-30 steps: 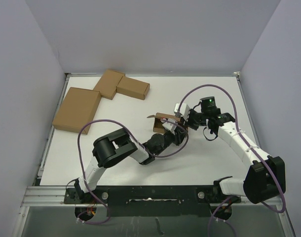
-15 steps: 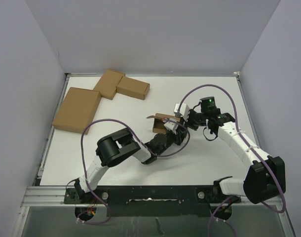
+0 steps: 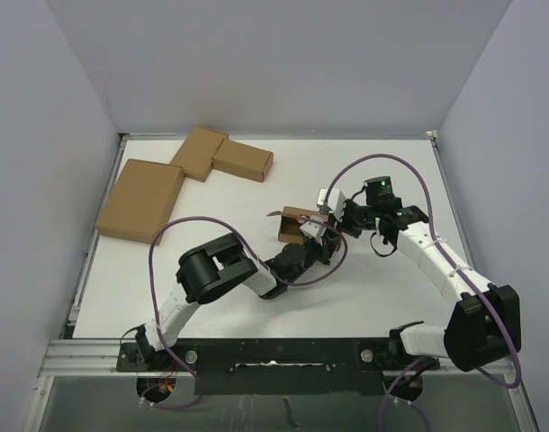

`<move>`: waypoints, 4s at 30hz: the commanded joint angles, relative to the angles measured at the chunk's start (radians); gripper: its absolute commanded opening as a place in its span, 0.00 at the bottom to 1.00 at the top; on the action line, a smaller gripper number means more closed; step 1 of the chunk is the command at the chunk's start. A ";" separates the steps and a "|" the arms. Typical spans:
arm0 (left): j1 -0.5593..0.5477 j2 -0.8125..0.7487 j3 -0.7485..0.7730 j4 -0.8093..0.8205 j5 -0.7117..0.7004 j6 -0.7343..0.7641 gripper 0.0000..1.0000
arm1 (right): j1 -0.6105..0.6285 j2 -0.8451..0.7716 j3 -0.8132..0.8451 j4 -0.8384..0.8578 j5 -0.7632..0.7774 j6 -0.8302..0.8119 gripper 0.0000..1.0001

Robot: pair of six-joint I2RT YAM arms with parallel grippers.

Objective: Fold the paper box

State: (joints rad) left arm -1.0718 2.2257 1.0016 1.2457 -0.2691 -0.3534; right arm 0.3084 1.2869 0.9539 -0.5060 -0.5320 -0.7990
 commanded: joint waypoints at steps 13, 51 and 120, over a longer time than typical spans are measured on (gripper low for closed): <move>0.001 -0.019 -0.018 0.039 -0.027 0.062 0.00 | 0.006 0.009 0.028 -0.022 -0.025 0.020 0.02; -0.008 -0.395 -0.387 0.094 0.155 0.096 0.37 | 0.001 0.006 0.033 -0.050 -0.050 0.000 0.02; 0.465 -0.819 -0.481 -0.550 0.381 -0.116 0.79 | -0.409 0.320 0.099 -0.008 -0.522 0.600 0.70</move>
State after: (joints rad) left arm -0.6331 1.4979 0.5892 0.4519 0.1074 -0.4232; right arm -0.0994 1.5776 1.0428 -0.5968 -0.9890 -0.3458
